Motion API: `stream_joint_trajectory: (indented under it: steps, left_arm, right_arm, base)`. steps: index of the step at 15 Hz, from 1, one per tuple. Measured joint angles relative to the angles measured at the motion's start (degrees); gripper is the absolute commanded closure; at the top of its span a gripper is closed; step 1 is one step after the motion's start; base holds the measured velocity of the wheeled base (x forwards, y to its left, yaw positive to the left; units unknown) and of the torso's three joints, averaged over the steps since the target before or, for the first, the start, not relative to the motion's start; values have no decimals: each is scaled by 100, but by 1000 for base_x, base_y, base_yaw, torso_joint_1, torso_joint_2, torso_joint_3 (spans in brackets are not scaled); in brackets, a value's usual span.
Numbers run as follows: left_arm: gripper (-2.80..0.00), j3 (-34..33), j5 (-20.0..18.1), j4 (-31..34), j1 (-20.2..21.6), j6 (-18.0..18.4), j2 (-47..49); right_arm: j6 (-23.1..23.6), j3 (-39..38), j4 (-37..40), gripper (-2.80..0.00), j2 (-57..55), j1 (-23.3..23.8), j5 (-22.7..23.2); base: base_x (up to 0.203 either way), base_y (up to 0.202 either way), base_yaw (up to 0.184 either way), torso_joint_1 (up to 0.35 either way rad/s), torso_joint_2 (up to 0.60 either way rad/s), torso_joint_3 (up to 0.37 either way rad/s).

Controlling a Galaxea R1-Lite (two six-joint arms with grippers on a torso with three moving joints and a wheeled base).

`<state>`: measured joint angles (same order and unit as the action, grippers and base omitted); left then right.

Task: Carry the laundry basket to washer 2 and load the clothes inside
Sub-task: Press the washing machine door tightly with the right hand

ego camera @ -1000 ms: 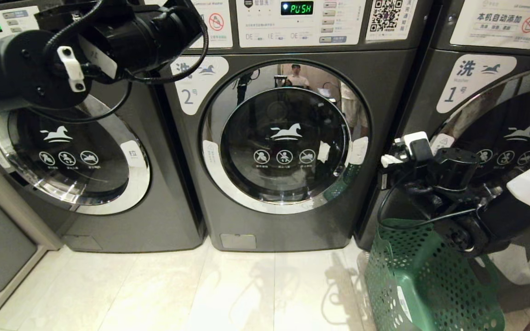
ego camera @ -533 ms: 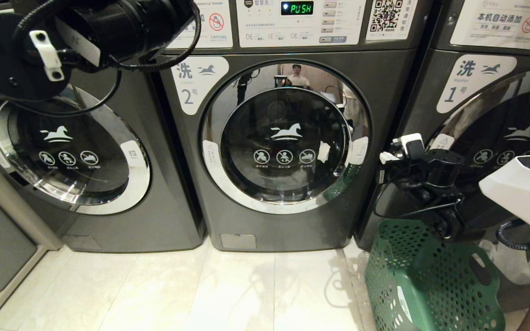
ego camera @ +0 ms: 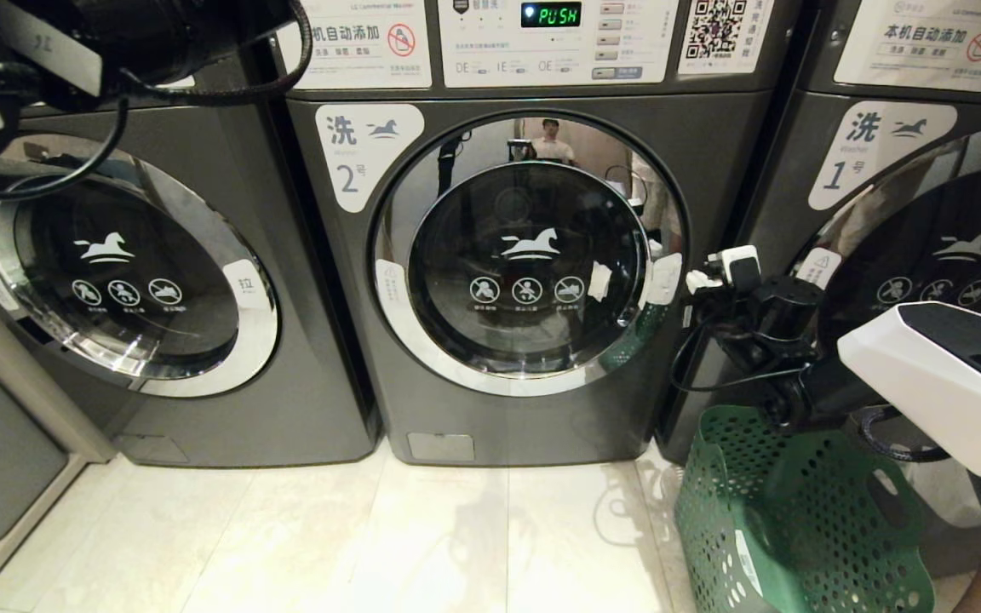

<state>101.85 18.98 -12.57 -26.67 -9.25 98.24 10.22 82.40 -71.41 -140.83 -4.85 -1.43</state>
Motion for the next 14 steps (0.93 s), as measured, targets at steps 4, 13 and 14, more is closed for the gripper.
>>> stream_joint_trajectory:
  steps: [4, 13, 14]
  left_arm:
    - [0, -866, 45, 37, 66, 147, -880]
    - [0, -3859, 333, 77, 82, 317, -3551]
    - [0, -4015, 438, 163, 83, 333, -3805]
  right_arm:
    - [-7, 929, 29, 0, -562, -10, 19]
    - [-9, 2898, 513, 0, -1732, -43, -5]
    - [-13, 2948, 496, 0, -1811, -41, -13]
  base:
    - [0, 0, 0, 0, 0, 0]
    - [0, 0, 0, 0, 0, 0]
    - [0, 0, 0, 0, 0, 0]
